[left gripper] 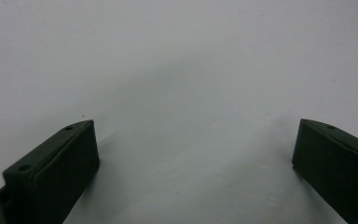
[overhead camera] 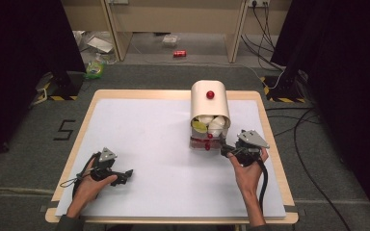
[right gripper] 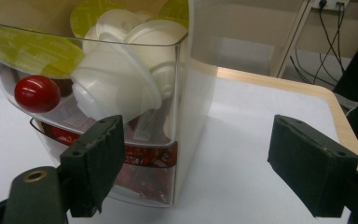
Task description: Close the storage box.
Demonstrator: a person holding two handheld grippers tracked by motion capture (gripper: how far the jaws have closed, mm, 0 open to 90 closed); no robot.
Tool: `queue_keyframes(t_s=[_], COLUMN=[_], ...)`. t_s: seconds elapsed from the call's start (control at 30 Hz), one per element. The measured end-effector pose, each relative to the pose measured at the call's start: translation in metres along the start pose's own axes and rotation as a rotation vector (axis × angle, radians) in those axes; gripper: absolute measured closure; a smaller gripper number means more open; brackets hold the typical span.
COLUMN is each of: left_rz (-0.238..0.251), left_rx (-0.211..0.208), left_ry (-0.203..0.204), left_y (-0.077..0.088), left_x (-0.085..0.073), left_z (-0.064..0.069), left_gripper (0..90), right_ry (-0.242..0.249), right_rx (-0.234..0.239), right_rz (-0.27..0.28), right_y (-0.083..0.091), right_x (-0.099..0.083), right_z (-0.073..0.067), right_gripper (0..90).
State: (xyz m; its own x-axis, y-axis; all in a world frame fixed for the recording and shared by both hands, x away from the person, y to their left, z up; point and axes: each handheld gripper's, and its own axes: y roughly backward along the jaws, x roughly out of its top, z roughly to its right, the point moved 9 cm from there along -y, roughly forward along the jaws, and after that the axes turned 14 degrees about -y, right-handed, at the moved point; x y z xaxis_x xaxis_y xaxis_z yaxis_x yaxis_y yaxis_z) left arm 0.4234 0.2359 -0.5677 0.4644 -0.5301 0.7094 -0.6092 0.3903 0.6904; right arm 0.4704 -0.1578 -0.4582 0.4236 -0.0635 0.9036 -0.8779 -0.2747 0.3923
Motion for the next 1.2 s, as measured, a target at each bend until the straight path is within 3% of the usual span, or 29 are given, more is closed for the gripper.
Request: queue_keyframes(t_s=[0.37, 0.63, 1.2], left_rz=[-0.001, 0.0, 0.001], left_rx=[0.0, -0.001, -0.001], left_ry=[0.0, 0.001, 0.0], left_y=[0.0, 0.0, 0.0], left_x=[0.0, 0.0, 0.0], left_z=[0.0, 0.0, 0.0], left_gripper=[0.0, 0.0, 0.0], right_ry=[0.005, 0.008, 0.0], right_rx=[-0.01, 0.012, 0.03], right_rz=[-0.006, -0.001, -0.012], right_y=[-0.005, -0.003, 0.007], right_x=[0.003, 0.003, 0.0], right_z=[0.0, -0.001, -0.001], right_gripper=[15.0, 20.4, 20.4])
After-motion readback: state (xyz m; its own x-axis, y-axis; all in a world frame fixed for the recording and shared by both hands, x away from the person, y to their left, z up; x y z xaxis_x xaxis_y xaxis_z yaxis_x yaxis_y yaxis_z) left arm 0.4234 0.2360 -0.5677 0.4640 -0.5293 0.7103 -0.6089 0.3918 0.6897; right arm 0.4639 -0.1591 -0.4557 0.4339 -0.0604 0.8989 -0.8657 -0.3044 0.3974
